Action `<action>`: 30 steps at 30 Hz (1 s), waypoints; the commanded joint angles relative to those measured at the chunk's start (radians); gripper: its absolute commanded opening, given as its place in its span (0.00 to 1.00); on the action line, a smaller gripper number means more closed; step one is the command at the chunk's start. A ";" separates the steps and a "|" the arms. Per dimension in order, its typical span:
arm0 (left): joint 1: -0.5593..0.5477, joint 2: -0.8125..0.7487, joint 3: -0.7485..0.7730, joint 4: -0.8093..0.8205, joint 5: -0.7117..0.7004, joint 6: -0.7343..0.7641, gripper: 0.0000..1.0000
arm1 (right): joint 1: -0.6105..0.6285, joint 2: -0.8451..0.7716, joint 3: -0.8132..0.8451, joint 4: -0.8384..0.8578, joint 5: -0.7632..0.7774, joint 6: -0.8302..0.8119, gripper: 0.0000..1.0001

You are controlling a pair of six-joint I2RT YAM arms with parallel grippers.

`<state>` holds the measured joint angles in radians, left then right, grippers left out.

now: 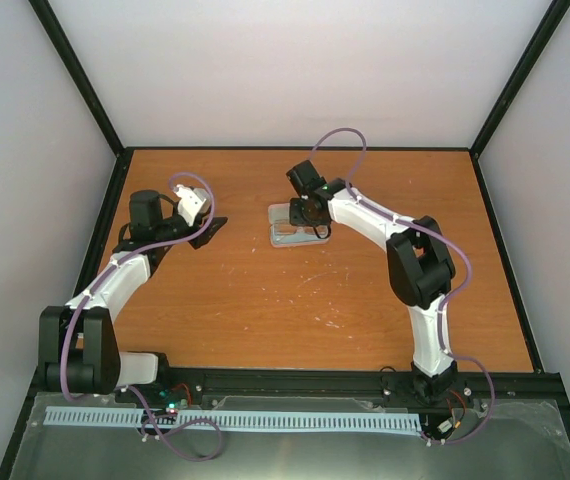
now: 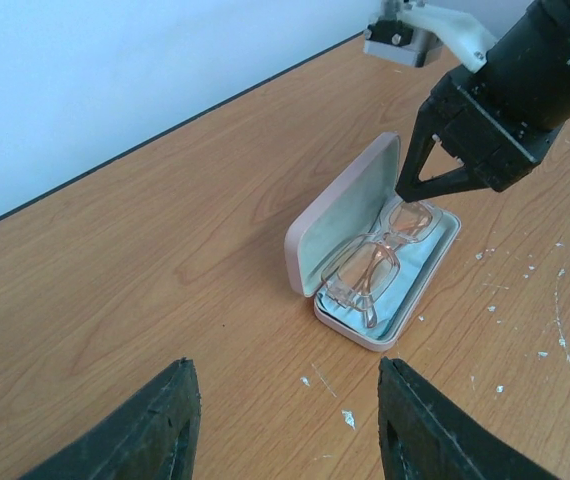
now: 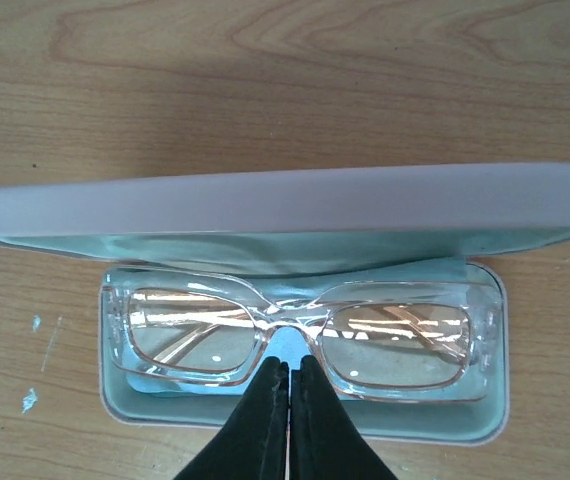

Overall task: Organize the sunglasses
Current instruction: Adjust the sunglasses in the sunglasses case.

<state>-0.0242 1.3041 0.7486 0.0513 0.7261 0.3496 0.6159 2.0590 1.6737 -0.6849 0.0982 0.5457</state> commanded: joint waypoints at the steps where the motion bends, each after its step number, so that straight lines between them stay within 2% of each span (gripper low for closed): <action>1: 0.009 0.001 0.031 -0.013 0.003 -0.002 0.50 | 0.005 0.047 -0.011 0.035 0.012 -0.030 0.03; 21: 0.008 -0.003 0.026 -0.018 -0.001 -0.009 0.50 | 0.005 0.092 0.019 0.097 0.001 -0.044 0.03; 30: 0.008 0.000 0.023 -0.018 -0.004 -0.008 0.50 | 0.008 0.146 0.035 0.075 0.006 -0.071 0.03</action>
<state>-0.0242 1.3041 0.7486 0.0437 0.7216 0.3492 0.6159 2.1693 1.6920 -0.6079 0.0910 0.4992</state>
